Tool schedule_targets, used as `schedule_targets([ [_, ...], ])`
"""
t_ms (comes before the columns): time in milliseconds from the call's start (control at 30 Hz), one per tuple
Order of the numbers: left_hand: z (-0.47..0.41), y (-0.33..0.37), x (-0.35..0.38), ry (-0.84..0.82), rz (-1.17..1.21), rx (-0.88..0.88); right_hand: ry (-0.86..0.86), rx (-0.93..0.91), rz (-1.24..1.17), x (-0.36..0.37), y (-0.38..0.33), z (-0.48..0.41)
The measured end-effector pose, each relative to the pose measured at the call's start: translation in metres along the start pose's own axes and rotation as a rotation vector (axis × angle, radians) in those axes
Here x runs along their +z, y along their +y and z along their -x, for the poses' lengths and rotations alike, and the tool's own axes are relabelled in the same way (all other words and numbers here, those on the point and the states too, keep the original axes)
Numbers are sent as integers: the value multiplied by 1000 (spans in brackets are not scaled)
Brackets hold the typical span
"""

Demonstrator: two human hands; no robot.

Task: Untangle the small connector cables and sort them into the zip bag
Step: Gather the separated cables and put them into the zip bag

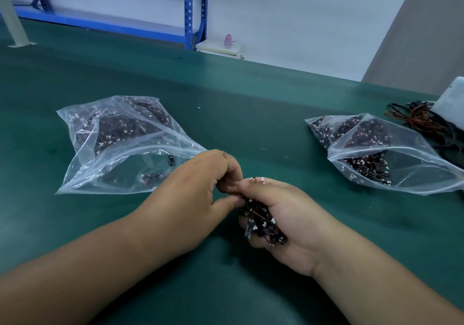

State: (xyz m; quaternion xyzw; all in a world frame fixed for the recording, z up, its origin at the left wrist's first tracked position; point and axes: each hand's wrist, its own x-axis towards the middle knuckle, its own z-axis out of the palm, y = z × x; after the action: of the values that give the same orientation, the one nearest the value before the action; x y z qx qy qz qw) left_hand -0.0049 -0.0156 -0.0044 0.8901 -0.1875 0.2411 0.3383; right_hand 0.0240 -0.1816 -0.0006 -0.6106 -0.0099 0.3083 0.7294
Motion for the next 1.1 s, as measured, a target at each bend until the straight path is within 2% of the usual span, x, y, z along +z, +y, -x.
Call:
schedule_targets([
  [100,-4,-3,-13,-21,-61,-50,33,46,-96,-4,-2,-2],
  [167,-9,-8,-28,-76,-182,-129,30,100,-212,-9,-6,-4],
  [267,-11,-17,-46,-295,-413,-262,13,150,-369,-15,-10,-7],
  [367,-10,-18,-51,-558,-533,-361,13,164,-426,-18,-11,-8],
  [567,-6,-17,-58,-737,-543,-368,28,152,-400,-17,-10,-8],
  [833,-7,-22,-35,-664,-442,-223,32,157,-382,-16,-10,-7],
  [967,-4,-20,-16,-534,-393,-78,29,159,-387,-17,-9,-7],
  [1100,1,-20,-16,-406,-395,-52,17,168,-402,-18,-9,-7],
])
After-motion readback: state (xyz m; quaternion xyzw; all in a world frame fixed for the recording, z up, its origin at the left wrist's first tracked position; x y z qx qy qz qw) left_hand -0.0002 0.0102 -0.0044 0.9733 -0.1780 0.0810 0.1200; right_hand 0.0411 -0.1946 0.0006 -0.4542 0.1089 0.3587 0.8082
